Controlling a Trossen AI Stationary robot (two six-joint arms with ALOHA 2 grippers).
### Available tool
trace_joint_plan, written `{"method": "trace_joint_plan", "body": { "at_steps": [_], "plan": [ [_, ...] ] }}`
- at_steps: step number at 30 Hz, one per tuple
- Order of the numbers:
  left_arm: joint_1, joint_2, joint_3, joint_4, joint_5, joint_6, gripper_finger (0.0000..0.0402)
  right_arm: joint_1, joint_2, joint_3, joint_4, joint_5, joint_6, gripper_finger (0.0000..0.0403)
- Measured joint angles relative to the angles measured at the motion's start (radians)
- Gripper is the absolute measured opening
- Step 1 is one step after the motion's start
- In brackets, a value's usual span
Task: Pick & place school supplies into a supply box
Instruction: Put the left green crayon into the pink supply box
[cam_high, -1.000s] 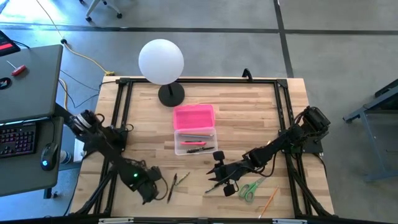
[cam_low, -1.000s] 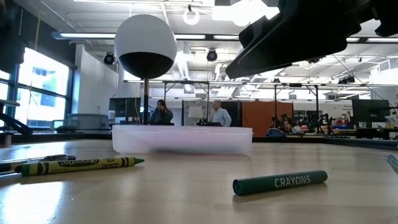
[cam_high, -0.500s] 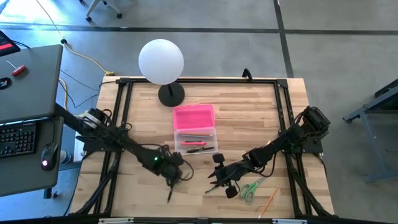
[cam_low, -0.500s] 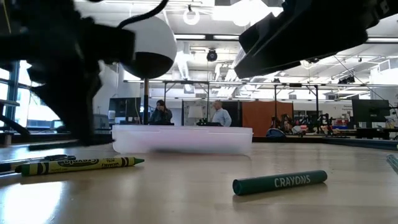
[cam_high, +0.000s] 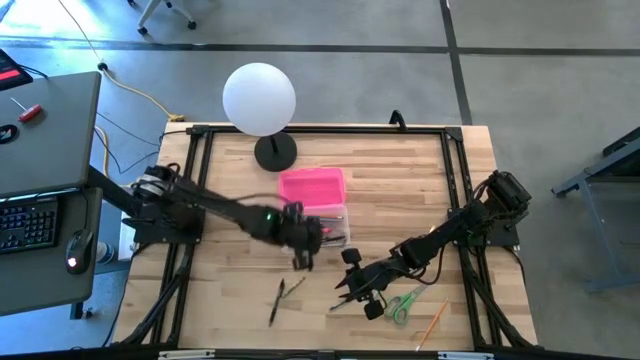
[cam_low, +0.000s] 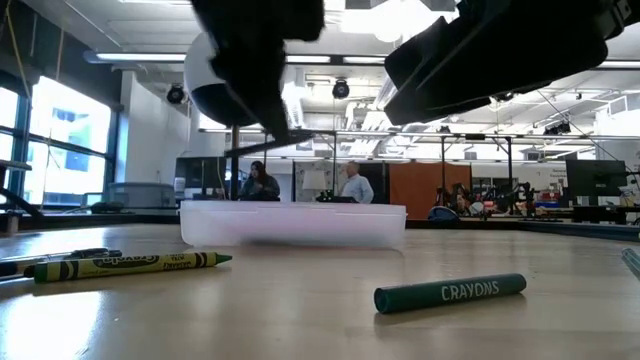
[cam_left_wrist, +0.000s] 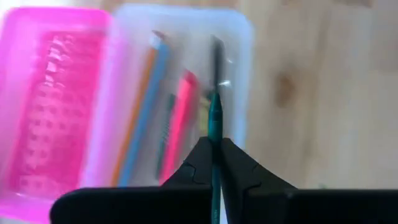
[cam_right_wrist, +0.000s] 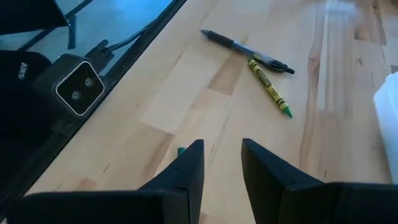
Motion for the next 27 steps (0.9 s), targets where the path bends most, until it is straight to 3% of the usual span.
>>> {"method": "trace_joint_plan", "body": {
  "at_steps": [4, 10, 20, 27],
  "plan": [
    [0.097, 0.000, -0.011, 0.034, 0.078, 0.011, 0.0040, 0.000, 0.000, 0.000, -0.017, -0.005, 0.024, 0.0087],
    [0.176, 0.052, -0.034, 0.070, 0.142, 0.011, 0.0041, 0.001, 0.000, 0.000, -0.071, -0.102, 0.019, 0.0087],
    [0.185, 0.109, -0.034, 0.067, 0.145, 0.029, 0.0042, -0.002, 0.000, 0.000, -0.033, 0.034, 0.044, 0.0087],
    [0.185, 0.108, -0.033, 0.070, 0.138, 0.060, 0.0044, 0.014, 0.021, 0.000, -0.019, -0.038, 0.038, 0.0087]
  ]
}}
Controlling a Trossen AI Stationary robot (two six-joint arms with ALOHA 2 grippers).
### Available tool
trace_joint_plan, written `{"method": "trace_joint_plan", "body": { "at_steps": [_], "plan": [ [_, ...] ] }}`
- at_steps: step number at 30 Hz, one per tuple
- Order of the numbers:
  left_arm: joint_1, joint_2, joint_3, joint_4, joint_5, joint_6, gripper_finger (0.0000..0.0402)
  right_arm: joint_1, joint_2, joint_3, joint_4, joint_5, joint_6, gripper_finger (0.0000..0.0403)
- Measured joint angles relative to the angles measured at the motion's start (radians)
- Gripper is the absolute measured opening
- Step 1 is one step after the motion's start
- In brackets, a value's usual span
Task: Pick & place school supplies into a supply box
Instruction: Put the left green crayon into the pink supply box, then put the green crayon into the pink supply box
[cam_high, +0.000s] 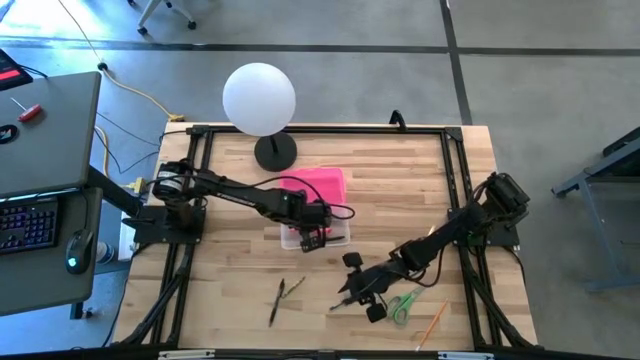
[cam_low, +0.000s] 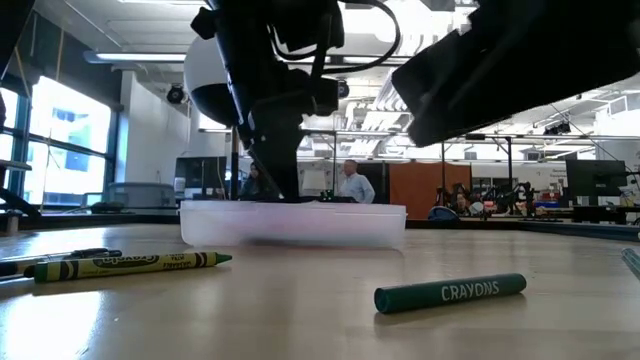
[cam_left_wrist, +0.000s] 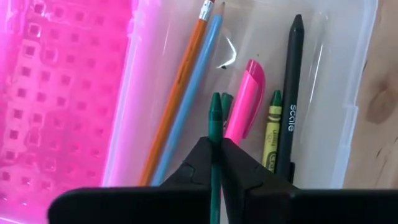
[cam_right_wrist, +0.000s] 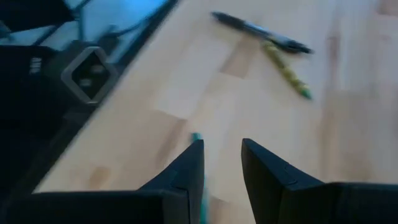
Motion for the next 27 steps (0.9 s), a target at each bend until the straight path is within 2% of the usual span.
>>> {"method": "trace_joint_plan", "body": {
  "at_steps": [3, 10, 13, 21, 27],
  "plan": [
    [0.000, 0.000, 0.000, 0.002, -0.002, 0.019, 0.0069, 0.016, 0.018, 0.000, 0.017, -0.004, -0.015, 0.0087],
    [0.000, -0.001, 0.000, 0.028, -0.067, 0.021, 0.0163, 0.030, 0.081, 0.000, 0.061, 0.008, -0.025, 0.0087],
    [0.000, -0.001, 0.000, 0.073, -0.058, 0.021, 0.0184, 0.033, 0.119, 0.000, 0.074, 0.004, -0.057, 0.0087],
    [-0.001, -0.010, 0.001, 0.104, -0.037, 0.021, 0.0180, 0.033, 0.211, 0.000, 0.149, -0.002, -0.053, 0.0087],
    [-0.001, -0.010, 0.002, 0.104, -0.027, 0.019, 0.0162, 0.033, 0.306, 0.004, 0.204, 0.089, -0.094, 0.0085]
  ]
}}
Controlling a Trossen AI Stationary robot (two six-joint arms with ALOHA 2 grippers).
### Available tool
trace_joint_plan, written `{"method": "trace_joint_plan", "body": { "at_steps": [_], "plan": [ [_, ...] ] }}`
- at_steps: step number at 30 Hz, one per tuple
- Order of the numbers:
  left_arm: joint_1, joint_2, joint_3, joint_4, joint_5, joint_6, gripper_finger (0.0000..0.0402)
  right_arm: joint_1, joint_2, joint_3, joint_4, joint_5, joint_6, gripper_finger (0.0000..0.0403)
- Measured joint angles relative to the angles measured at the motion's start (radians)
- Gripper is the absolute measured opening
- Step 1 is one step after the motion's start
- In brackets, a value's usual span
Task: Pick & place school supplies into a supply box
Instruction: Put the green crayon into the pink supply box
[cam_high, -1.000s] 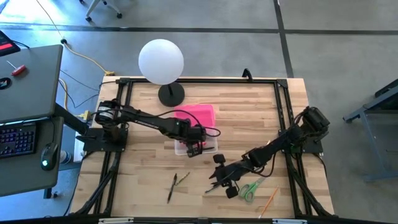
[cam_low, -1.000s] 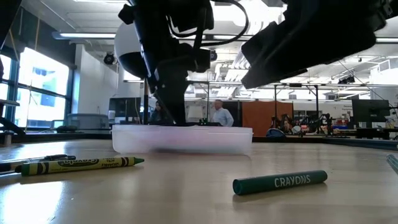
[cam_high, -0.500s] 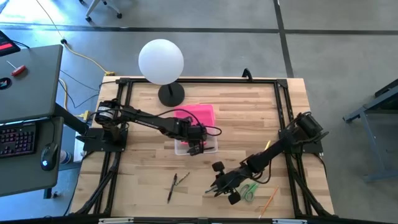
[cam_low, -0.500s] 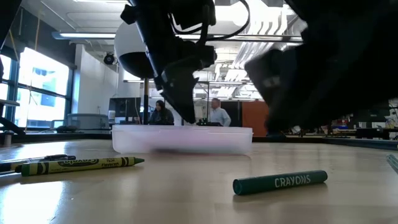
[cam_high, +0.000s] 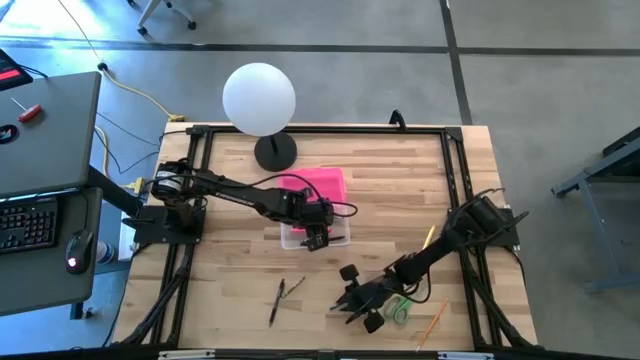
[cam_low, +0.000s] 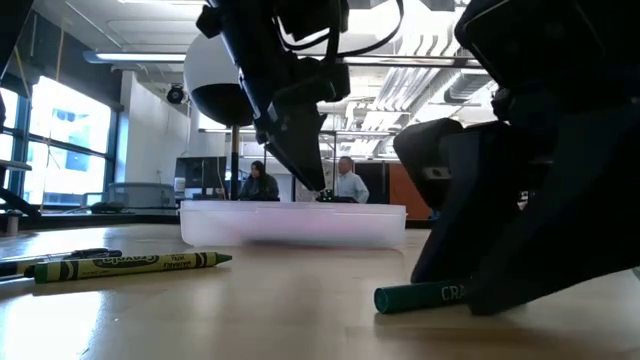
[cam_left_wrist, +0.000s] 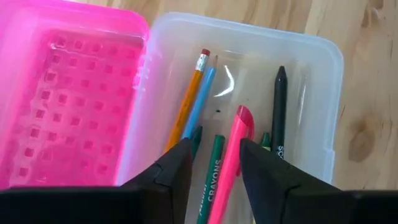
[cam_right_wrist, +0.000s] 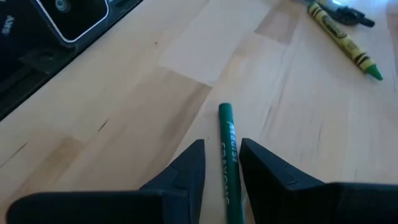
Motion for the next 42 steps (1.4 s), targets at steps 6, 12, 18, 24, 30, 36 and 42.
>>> {"method": "trace_joint_plan", "body": {
  "at_steps": [6, 12, 18, 24, 30, 36, 42],
  "plan": [
    [0.000, -0.008, -0.001, 0.008, 0.103, -0.059, 0.0126, -0.002, 0.032, 0.002, 0.012, -0.028, -0.058, 0.0027],
    [-0.001, -0.097, -0.001, -0.010, 0.118, -0.059, 0.0058, -0.008, -0.012, -0.002, 0.034, -0.032, -0.125, 0.0023],
    [-0.003, -0.264, 0.001, -0.081, 0.069, -0.055, 0.0029, -0.010, -0.175, -0.010, -0.140, 0.110, -0.293, 0.0010],
    [-0.010, -0.365, 0.000, -0.146, 0.002, -0.083, 0.0051, -0.071, -0.362, -0.005, -0.215, 0.399, -0.430, 0.0017],
    [-0.041, -0.376, -0.001, -0.206, -0.049, -0.184, 0.0068, -0.268, -0.390, -0.004, -0.194, 0.132, -0.365, 0.0008],
    [-0.088, -0.357, -0.002, -0.270, -0.043, -0.305, 0.0062, -0.403, -0.293, -0.005, -0.177, 0.056, -0.322, 0.0012],
    [-0.215, -0.359, -0.001, -0.331, -0.145, -0.525, 0.0048, -0.443, -0.246, -0.005, -0.156, 0.032, -0.322, 0.0047]
  ]
}}
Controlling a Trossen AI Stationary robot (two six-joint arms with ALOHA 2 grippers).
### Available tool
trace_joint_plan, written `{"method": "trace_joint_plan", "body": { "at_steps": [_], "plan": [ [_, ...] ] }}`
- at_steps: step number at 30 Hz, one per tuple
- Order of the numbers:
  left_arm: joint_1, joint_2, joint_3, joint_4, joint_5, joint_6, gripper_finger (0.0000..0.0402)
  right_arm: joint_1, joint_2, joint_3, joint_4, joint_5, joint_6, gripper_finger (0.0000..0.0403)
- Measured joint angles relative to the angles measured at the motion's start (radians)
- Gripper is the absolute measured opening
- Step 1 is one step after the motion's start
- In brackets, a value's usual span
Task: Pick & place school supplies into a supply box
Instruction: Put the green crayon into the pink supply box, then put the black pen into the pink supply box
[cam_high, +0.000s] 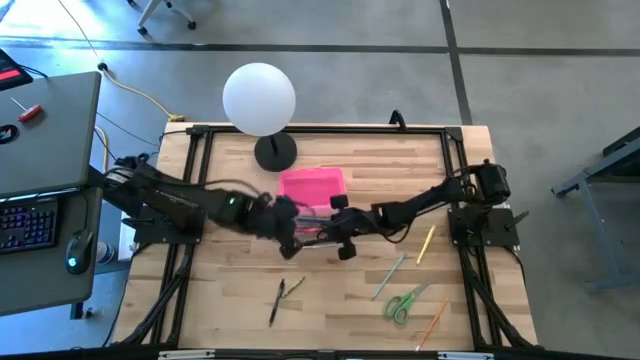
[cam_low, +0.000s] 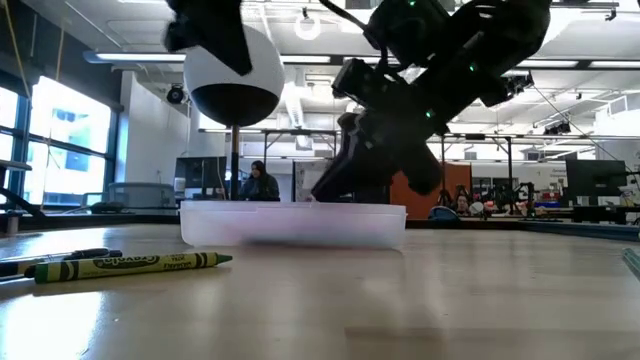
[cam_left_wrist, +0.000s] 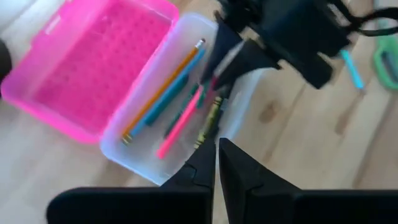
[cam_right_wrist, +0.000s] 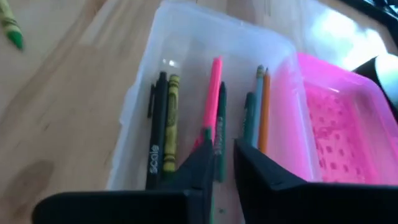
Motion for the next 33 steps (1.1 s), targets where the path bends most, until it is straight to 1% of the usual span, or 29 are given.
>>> {"method": "trace_joint_plan", "body": {
  "at_steps": [2, 6, 9, 12, 15, 18, 21, 25, 29, 30, 33],
  "plan": [
    [-0.067, 0.000, 0.001, -0.016, -0.045, -0.107, 0.0045, -0.006, 0.000, 0.001, 0.013, 0.002, 0.000, 0.0059],
    [-0.218, 0.046, -0.015, -0.014, -0.112, -0.316, 0.0046, -0.011, -0.001, 0.000, 0.041, 0.012, -0.002, 0.0076],
    [-0.333, 0.104, -0.025, -0.003, -0.159, -0.534, 0.0046, -0.010, -0.003, 0.001, 0.042, 0.012, 0.004, 0.0084],
    [-0.429, 0.169, -0.032, -0.011, -0.144, -0.792, 0.0044, -0.010, -0.003, 0.001, 0.053, 0.007, 0.011, 0.0089],
    [-0.491, 0.225, -0.032, 0.003, -0.072, -0.939, 0.0046, -0.010, -0.003, 0.001, 0.053, 0.006, 0.011, 0.0090],
    [-0.511, 0.269, -0.029, 0.060, 0.063, -1.024, 0.0047, -0.010, -0.003, 0.001, 0.056, 0.007, 0.018, 0.0089],
    [-0.513, 0.304, -0.030, 0.099, 0.174, -1.053, 0.0045, -0.010, -0.003, 0.001, 0.064, 0.007, 0.018, 0.0090],
    [-0.505, 0.332, -0.031, 0.129, 0.239, -1.049, 0.0046, -0.010, -0.003, 0.001, 0.078, 0.010, 0.018, 0.0089],
    [-0.504, 0.336, -0.031, 0.129, 0.262, -1.049, 0.0053, -0.010, -0.003, 0.001, 0.077, 0.010, 0.018, 0.0091],
    [-0.504, 0.336, -0.030, 0.130, 0.249, -1.050, 0.0055, -0.010, -0.003, 0.001, 0.077, 0.010, 0.018, 0.0092],
    [-0.505, 0.336, -0.031, 0.128, 0.139, -1.074, 0.0064, -0.010, -0.003, 0.001, 0.075, 0.010, 0.018, 0.0091]
  ]
}}
